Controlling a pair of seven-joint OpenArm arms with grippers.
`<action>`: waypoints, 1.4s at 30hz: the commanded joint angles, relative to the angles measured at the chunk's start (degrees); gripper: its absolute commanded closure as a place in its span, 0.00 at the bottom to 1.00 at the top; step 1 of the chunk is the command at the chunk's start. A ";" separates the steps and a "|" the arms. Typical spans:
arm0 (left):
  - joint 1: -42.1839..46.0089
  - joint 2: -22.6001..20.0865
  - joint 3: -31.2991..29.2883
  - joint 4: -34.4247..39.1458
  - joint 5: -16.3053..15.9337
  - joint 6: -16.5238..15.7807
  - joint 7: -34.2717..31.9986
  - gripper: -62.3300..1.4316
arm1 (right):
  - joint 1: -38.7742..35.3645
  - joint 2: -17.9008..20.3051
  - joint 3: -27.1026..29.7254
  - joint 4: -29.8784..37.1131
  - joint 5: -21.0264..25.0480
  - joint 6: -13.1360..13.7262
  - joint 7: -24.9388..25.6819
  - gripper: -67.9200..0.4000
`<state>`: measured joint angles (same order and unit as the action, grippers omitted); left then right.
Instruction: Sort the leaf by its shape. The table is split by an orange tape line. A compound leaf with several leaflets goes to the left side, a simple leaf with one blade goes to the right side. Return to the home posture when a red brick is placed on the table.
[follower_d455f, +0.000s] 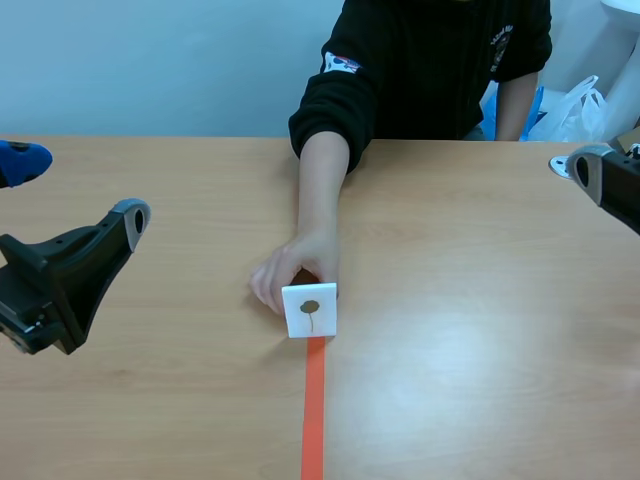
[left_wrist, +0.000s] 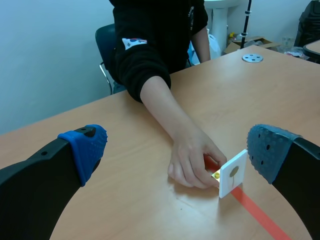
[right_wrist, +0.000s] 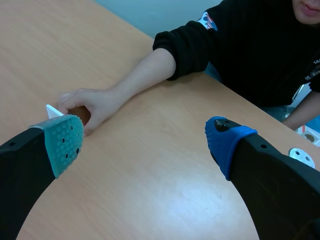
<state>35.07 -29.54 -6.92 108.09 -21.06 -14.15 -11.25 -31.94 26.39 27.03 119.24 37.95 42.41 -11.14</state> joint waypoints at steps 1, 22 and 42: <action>0.15 -0.02 -0.28 0.28 -0.55 -0.15 -0.98 0.03 | 0.52 0.92 1.05 -0.20 0.11 0.31 0.26 0.26; -6.14 -1.33 3.65 -11.32 1.42 -3.48 0.66 0.03 | 0.52 0.92 1.05 -0.20 -0.20 0.31 0.26 0.26; -32.79 -1.75 32.09 -38.82 7.23 -5.31 0.55 0.03 | 0.52 0.90 1.05 -0.20 -0.20 0.31 0.26 0.26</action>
<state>3.16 -31.92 25.71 68.71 -13.08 -19.35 -9.85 -31.94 26.39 27.03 119.24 37.34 42.41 -11.73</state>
